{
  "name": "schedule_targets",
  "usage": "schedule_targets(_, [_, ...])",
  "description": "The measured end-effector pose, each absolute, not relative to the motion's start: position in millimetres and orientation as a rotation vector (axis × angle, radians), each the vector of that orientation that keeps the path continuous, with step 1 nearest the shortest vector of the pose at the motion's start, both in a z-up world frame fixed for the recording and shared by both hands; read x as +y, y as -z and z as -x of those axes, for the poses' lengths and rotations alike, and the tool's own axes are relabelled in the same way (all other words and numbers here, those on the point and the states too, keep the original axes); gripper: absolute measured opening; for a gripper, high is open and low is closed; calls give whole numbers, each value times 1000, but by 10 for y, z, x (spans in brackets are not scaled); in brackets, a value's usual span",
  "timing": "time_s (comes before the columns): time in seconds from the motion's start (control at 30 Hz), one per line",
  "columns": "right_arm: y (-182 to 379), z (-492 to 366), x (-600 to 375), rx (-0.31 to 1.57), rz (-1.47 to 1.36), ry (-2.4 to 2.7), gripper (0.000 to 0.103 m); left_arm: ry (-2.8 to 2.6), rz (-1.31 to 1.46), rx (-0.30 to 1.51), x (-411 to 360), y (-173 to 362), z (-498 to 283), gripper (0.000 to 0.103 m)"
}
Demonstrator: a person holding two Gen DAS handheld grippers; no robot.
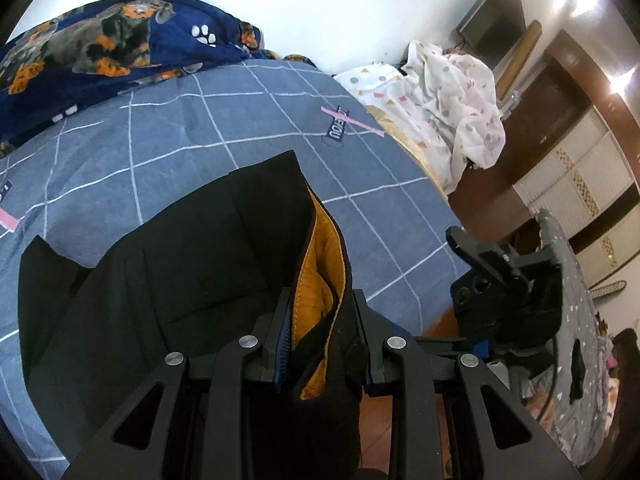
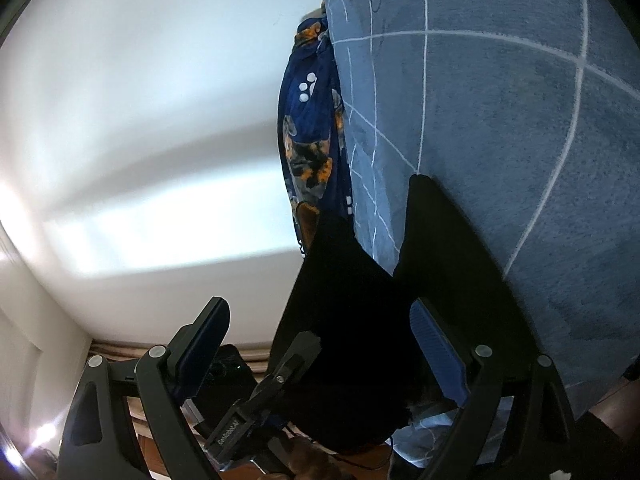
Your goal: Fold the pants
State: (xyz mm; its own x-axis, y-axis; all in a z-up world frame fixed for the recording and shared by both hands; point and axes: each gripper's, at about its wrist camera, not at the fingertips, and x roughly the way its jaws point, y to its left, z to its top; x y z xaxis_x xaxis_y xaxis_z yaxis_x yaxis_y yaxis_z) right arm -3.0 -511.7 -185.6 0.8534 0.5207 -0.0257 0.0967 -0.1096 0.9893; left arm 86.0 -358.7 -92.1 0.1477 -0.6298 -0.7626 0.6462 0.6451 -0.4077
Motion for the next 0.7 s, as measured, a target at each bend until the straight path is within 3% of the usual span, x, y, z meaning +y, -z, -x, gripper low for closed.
schedule_targets(0.23, [1910, 20, -5122, 499, -1667, -384, 91, 926, -89, 1087, -3721, 1044, -789, 30])
schedule_targets(0.37, [1916, 8, -5114, 505, -1668, -393, 91, 1030, -24, 1117, -3748, 1035, -783, 41])
schedule_targets(0.43, [1924, -2, -5106, 516, -1667, -390, 95, 1044, -13, 1094, -3735, 961, -769, 56])
schedule_targets(0.47, [1925, 1, -5107, 522, -1661, -375, 95, 1048, -12, 1080, -3726, 919, -763, 58])
schedule_targets(0.7, [1950, 33, -5165, 527, -1657, -364, 95, 1013, 26, 952, -3217, 576, -894, 59])
